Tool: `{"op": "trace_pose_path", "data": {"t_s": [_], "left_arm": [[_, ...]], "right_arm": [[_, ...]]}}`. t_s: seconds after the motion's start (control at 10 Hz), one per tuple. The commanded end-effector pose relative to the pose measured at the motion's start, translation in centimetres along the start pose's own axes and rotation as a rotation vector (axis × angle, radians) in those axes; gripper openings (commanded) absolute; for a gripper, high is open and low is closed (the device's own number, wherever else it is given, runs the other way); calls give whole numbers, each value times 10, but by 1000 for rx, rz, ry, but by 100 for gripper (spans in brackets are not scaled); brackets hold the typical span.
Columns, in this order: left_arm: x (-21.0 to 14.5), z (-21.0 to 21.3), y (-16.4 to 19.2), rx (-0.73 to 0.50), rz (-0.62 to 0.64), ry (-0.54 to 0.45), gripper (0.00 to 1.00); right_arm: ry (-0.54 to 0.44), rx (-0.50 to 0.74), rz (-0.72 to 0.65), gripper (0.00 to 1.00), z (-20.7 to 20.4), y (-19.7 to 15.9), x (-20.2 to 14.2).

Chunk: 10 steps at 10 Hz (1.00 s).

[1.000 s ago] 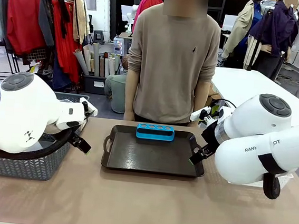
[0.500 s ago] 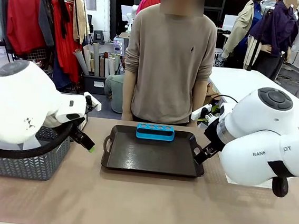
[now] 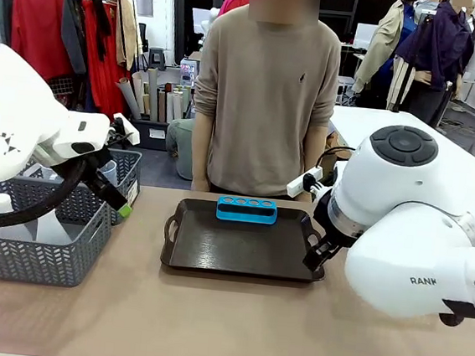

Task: Prepare the laboratory tools.
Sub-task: Pick up one Large Measuring Cup and place it on the Handle tray.

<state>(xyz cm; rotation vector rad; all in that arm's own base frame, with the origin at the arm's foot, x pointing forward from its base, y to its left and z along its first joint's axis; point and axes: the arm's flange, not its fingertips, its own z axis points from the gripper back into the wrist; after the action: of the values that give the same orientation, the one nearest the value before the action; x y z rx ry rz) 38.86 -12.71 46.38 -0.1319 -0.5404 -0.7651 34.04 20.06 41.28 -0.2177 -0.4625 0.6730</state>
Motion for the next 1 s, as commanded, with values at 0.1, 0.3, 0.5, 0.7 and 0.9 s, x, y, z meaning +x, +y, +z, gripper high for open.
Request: {"op": "trace_pose_path", "data": {"t_s": [0.1,0.3,0.5,0.7,0.9], "left_arm": [[-1,-8,-9,-17,6,7,100],[-1,-8,-9,-17,6,7,100],[-1,-8,-9,-17,6,7,100],[7,-2,-9,-35,-28,38,100],[11,9,-8,-67,-56,32,100]], "right_arm": [[-17,-2,6,100,-9,-14,0],[-17,-2,6,100,-9,-14,0],[4,10,-21,100,-7,-13,-2],[-67,263,-68,100,5,-26,15],[-139,373,-103,100,27,-45,26]]}}
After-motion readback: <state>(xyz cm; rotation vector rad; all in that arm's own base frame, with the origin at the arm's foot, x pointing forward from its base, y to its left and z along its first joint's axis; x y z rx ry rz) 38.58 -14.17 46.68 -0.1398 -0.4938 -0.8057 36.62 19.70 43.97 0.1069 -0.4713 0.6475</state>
